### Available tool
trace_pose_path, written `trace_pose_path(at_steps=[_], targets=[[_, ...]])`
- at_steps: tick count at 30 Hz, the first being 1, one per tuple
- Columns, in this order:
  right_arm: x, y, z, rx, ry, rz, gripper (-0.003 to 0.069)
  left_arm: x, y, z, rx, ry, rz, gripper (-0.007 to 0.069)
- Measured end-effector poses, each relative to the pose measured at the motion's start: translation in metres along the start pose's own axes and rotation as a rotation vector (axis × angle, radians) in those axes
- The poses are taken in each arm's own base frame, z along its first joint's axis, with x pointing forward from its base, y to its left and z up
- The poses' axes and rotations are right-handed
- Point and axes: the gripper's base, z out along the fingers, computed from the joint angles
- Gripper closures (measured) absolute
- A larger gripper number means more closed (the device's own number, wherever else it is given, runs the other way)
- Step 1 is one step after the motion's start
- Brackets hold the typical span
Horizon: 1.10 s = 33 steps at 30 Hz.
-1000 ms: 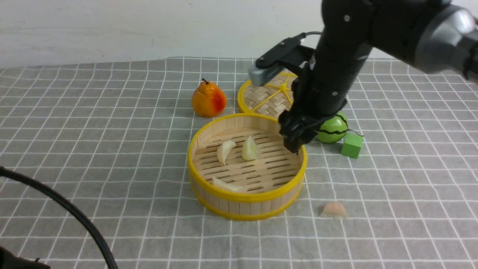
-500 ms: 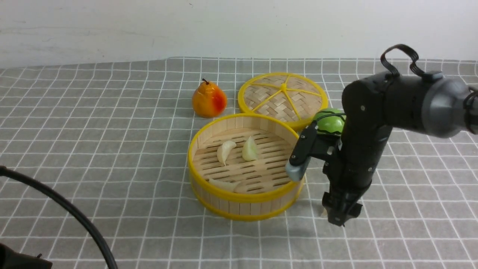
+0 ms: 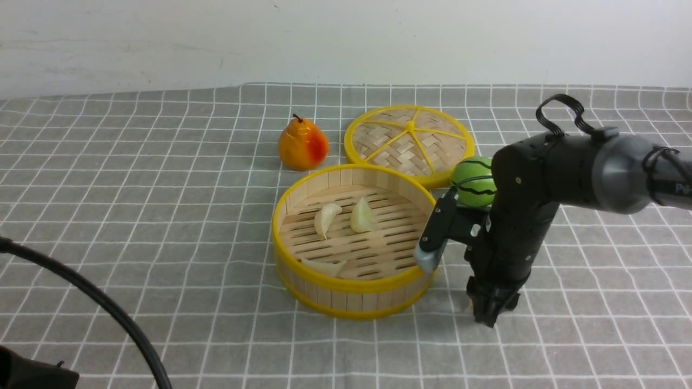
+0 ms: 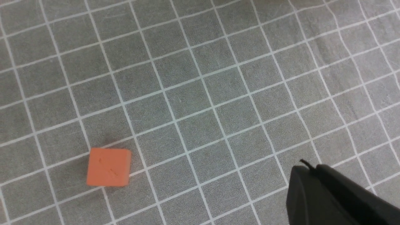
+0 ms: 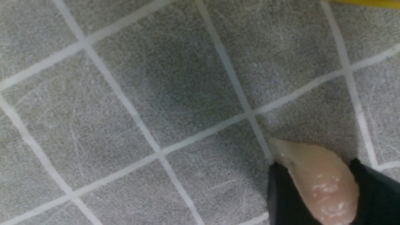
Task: Put the dumplings into the steamer on the table with the grey tablecloth.
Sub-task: 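Reach for and grasp a dumpling lying on the table beside the steamer, then place the dumpling in the bamboo steamer basket with the right gripper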
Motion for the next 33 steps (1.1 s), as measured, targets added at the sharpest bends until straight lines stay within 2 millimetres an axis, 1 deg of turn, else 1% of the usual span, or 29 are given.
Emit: trace_pose_path(at_steps=[1, 2, 5, 7, 8, 9, 11, 12, 15, 16, 17, 18, 19, 20, 21, 22, 24, 28, 29, 30, 33], targets=[[0.000, 0.000, 0.000, 0.000, 0.000, 0.000, 0.0419, 0.000, 0.000, 0.000, 0.000, 0.000, 0.000, 0.0610], [0.000, 0.000, -0.002, 0.003, -0.004, 0.000, 0.0438, 0.000, 0.000, 0.000, 0.000, 0.000, 0.000, 0.0609], [0.000, -0.001, -0.004, 0.007, -0.003, -0.005, 0.0440, 0.000, 0.000, 0.000, 0.000, 0.000, 0.000, 0.0608], [-0.001, -0.001, -0.009, 0.005, 0.000, -0.005, 0.0441, 0.000, 0.000, 0.000, 0.000, 0.001, 0.001, 0.0608], [-0.002, -0.002, -0.014, 0.007, 0.005, -0.008, 0.0442, 0.000, 0.000, 0.000, 0.000, 0.001, 0.001, 0.0608], [-0.003, -0.002, -0.021, 0.000, 0.007, -0.005, 0.0442, 0.000, 0.000, 0.000, 0.000, 0.001, 0.001, 0.0608], [-0.012, -0.002, -0.045, 0.014, -0.016, -0.003, 0.0442, 0.000, 0.000, 0.000, 0.000, 0.001, 0.001, 0.0608], [-0.022, 0.001, -0.061, 0.027, -0.051, 0.008, 0.0443, 0.000, 0.000, 0.000, 0.000, 0.001, 0.001, 0.0608], [-0.050, 0.011, -0.094, 0.042, -0.155, 0.056, 0.0443, 0.000, 0.000, 0.000, 0.000, 0.000, 0.001, 0.0607], [-0.052, 0.012, -0.096, 0.042, -0.163, 0.061, 0.0443, 0.000, 0.000, 0.000, 0.000, 0.000, 0.001, 0.0607], [-0.068, 0.019, -0.108, 0.042, -0.223, 0.106, 0.0443, 0.000, 0.000, 0.000, 0.000, -0.002, 0.001, 0.0607], [-0.073, 0.020, -0.109, 0.041, -0.240, 0.124, 0.0444, 0.000, 0.000, 0.000, 0.000, -0.002, 0.001, 0.0606], [-0.081, 0.022, -0.108, 0.035, -0.260, 0.154, 0.0445, 0.000, 0.000, 0.000, 0.001, -0.003, 0.000, 0.0605], [-0.088, 0.023, -0.104, 0.028, -0.270, 0.190, 0.0445, 0.000, 0.000, 0.000, 0.002, -0.003, 0.000, 0.0605], [-0.093, 0.022, -0.098, 0.024, -0.273, 0.219, 0.0445, 0.000, 0.000, 0.000, 0.004, -0.003, -0.001, 0.0603], [-0.094, 0.022, -0.096, 0.024, -0.275, 0.226, 0.0445, 0.000, 0.000, 0.000, 0.004, -0.003, -0.001, 0.0603], [-0.102, 0.018, -0.073, 0.009, -0.260, 0.298, 0.0445, 0.000, 0.000, 0.000, 0.005, -0.003, -0.003, 0.0602], [-0.107, 0.016, -0.033, -0.013, -0.202, 0.379, 0.0446, 0.001, -0.001, 0.000, 0.007, 0.008, -0.008, 0.0597], [-0.107, 0.016, -0.032, -0.014, -0.199, 0.379, 0.0446, 0.001, -0.001, 0.000, 0.007, 0.008, -0.009, 0.0597], [-0.107, 0.016, -0.025, -0.015, -0.190, 0.389, 0.0446, 0.002, -0.001, 0.000, 0.011, 0.007, -0.014, 0.0596], [-0.108, 0.015, -0.024, -0.016, -0.192, 0.401, 0.0426, 0.010, 0.000, 0.002, 0.013, 0.006, -0.020, 0.0594]])
